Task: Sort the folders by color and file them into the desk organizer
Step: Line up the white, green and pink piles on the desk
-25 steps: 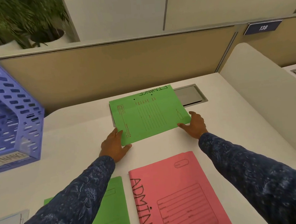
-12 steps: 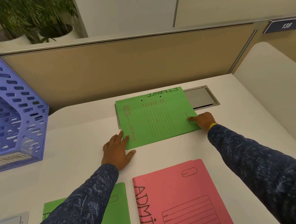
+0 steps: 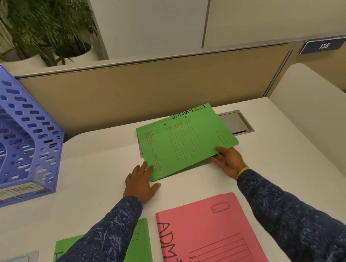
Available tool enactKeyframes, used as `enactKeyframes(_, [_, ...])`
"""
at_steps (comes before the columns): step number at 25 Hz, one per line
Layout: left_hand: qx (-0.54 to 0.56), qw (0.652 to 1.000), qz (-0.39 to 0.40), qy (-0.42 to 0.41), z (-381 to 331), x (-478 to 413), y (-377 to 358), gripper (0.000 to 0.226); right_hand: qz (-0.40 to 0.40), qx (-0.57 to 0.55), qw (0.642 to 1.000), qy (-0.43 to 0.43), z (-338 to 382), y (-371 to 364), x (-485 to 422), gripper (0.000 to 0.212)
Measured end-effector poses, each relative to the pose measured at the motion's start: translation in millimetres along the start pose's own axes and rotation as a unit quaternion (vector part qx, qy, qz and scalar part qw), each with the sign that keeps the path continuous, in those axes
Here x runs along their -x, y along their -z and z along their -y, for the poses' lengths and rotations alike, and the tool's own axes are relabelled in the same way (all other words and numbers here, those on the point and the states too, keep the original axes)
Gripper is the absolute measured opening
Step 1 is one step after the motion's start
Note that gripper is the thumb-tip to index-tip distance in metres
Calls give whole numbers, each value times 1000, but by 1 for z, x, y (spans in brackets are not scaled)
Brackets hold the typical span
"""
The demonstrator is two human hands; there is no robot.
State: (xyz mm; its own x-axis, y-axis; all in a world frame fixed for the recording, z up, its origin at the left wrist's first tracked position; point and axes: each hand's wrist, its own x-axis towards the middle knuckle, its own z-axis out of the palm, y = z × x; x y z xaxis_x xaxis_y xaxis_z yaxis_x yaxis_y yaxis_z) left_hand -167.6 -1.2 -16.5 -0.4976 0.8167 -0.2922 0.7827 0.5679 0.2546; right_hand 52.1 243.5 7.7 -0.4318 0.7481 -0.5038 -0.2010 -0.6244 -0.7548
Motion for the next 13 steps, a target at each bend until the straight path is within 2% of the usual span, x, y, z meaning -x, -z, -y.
enactKeyframes(4, [22, 1000, -5, -7, 1, 12, 17, 79, -35, 43, 997, 44, -2, -22, 16, 39])
enactKeyframes(7, [118, 992, -35, 13, 11, 30, 36, 77, -4, 55, 996, 67, 16, -25, 27, 41])
enactKeyframes(11, [313, 944, -95, 52, 23, 54, 61, 73, 61, 74, 992, 77, 42, -26, 57, 43])
enactKeyframes(13, [372, 919, -116, 67, 25, 66, 72, 71, 85, 91, 990, 74, 51, -24, 77, 42])
